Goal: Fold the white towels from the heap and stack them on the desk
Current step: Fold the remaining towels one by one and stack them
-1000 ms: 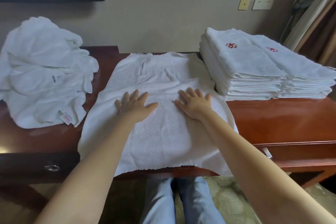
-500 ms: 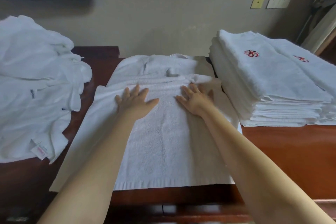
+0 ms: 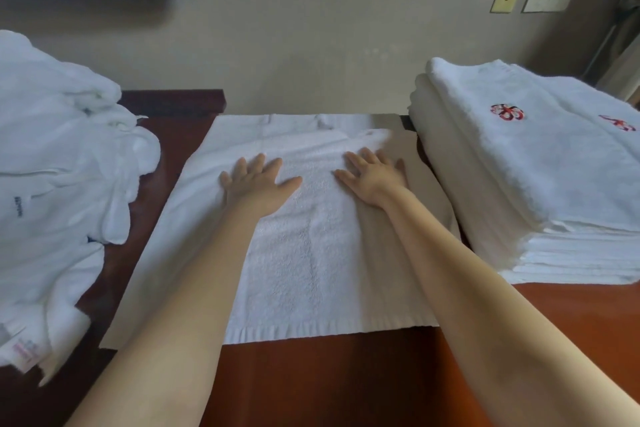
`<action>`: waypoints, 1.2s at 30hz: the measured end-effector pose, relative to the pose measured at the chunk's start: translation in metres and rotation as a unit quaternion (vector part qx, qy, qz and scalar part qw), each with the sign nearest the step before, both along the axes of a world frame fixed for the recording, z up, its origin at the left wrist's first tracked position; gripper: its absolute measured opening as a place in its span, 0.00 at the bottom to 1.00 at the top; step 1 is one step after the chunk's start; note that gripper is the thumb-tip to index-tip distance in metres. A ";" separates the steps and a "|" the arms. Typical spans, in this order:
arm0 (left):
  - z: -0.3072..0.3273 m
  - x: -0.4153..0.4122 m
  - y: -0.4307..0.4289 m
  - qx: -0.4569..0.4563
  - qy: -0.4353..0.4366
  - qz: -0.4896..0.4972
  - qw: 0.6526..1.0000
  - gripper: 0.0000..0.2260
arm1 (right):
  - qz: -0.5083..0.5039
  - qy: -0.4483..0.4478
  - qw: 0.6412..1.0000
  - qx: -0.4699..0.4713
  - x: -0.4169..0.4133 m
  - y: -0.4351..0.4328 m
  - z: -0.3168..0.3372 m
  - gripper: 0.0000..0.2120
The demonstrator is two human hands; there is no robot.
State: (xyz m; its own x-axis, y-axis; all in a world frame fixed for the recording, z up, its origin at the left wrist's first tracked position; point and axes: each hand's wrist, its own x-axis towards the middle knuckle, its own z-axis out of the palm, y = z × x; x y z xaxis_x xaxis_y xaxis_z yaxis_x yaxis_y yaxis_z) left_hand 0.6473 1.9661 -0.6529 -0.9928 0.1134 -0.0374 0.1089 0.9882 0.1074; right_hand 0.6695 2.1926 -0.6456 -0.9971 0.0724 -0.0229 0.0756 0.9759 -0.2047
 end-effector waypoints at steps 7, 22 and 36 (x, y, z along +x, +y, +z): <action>0.000 0.042 -0.007 -0.007 0.003 -0.007 1.000 0.35 | 0.003 0.006 1.000 -0.001 0.044 -0.007 0.001 0.29; 0.022 0.146 -0.009 0.096 0.054 -0.065 0.992 0.22 | 0.003 0.040 0.999 0.007 0.157 -0.048 0.022 0.26; 0.003 0.208 -0.023 0.000 -0.021 -0.018 1.000 0.33 | 0.014 0.029 0.999 0.023 0.268 -0.043 0.016 0.21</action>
